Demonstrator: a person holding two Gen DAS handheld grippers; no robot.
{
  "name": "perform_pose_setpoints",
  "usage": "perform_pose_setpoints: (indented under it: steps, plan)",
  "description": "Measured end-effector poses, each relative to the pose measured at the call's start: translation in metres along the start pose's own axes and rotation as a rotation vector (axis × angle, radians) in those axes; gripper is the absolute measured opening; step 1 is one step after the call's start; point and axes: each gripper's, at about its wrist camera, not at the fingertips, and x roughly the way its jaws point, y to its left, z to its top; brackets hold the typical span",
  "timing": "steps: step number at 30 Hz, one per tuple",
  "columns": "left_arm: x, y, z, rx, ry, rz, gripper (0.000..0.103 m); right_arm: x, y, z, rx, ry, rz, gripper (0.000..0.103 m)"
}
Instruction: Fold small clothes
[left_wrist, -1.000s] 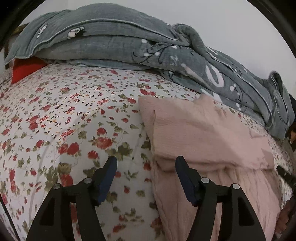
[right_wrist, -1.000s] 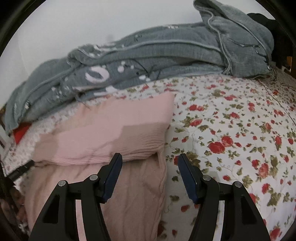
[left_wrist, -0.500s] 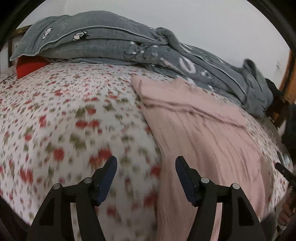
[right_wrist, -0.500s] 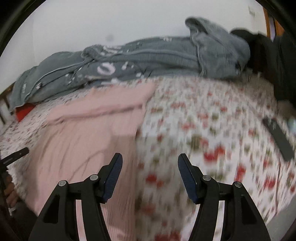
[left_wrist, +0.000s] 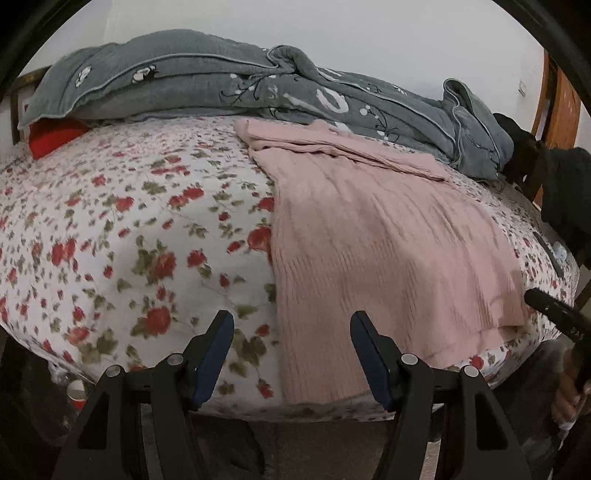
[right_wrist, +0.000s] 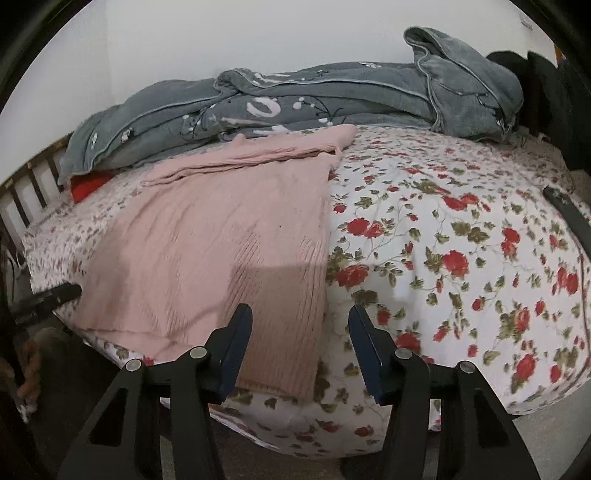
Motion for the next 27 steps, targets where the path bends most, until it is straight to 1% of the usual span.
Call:
perform_pose_setpoints:
  steps: [3, 6, 7, 8, 9, 10, 11, 12, 13, 14, 16, 17, 18, 19, 21, 23, 27]
  plan:
    - [0.008, -0.002, -0.002, -0.025, 0.02, -0.021, 0.063, 0.01, -0.004, -0.003, 0.041, 0.033, 0.006, 0.046]
    - [0.016, -0.003, -0.005, -0.051, 0.051, -0.034, 0.06, 0.013, 0.002, -0.005, 0.017, 0.032, -0.005, 0.045]
    - [0.018, -0.005, -0.006, -0.053, 0.058, -0.037, 0.056, 0.014, 0.004, -0.005, 0.003, 0.03, -0.002, 0.045]
    - [0.018, -0.006, -0.006, -0.052, 0.052, -0.03, 0.053, 0.015, 0.007, -0.005, -0.014, 0.027, 0.0, 0.045]
    - [0.018, -0.007, -0.006, -0.054, 0.049, -0.036, 0.044, 0.015, 0.009, -0.006, -0.023, 0.027, -0.004, 0.045]
    - [0.019, -0.007, -0.007, -0.058, 0.052, -0.044, 0.035, 0.018, 0.012, -0.006, -0.031, 0.035, -0.011, 0.043]
    - [0.019, -0.006, -0.007, -0.066, 0.052, -0.042, 0.031, 0.022, 0.013, -0.007, -0.036, 0.051, -0.017, 0.039]
    - [0.019, -0.005, -0.007, -0.079, 0.05, -0.042, 0.02, 0.025, 0.014, -0.008, -0.036, 0.066, -0.016, 0.022]
    - [0.02, -0.002, -0.006, -0.095, 0.055, -0.058, 0.008, 0.027, 0.014, -0.008, -0.036, 0.078, -0.008, 0.006]
    - [0.019, 0.002, -0.006, -0.112, 0.055, -0.077, 0.008, 0.026, 0.014, -0.008, -0.034, 0.074, 0.004, 0.006]
    - [0.013, 0.012, -0.004, -0.153, 0.031, -0.111, 0.007, 0.014, 0.011, -0.008, -0.026, 0.017, 0.018, 0.005]
    - [0.008, 0.018, -0.005, -0.17, 0.011, -0.116, 0.007, 0.004, 0.006, -0.007, -0.008, -0.028, 0.029, 0.005]
    - [0.002, 0.024, -0.006, -0.194, -0.009, -0.116, 0.007, -0.004, 0.0, -0.007, 0.021, -0.057, 0.04, 0.005]
    - [-0.001, 0.03, -0.008, -0.213, -0.011, -0.12, 0.007, -0.01, -0.009, -0.008, 0.063, -0.073, 0.054, 0.005]
    - [-0.002, 0.037, -0.013, -0.245, 0.005, -0.129, 0.007, -0.013, -0.024, -0.011, 0.142, -0.062, 0.089, 0.005]
    - [0.001, 0.035, -0.015, -0.248, 0.017, -0.13, 0.007, -0.008, -0.027, -0.015, 0.169, -0.033, 0.099, 0.005]
    - [0.007, 0.026, -0.017, -0.219, 0.035, -0.098, 0.008, 0.002, -0.012, -0.014, 0.106, -0.003, 0.052, 0.005]
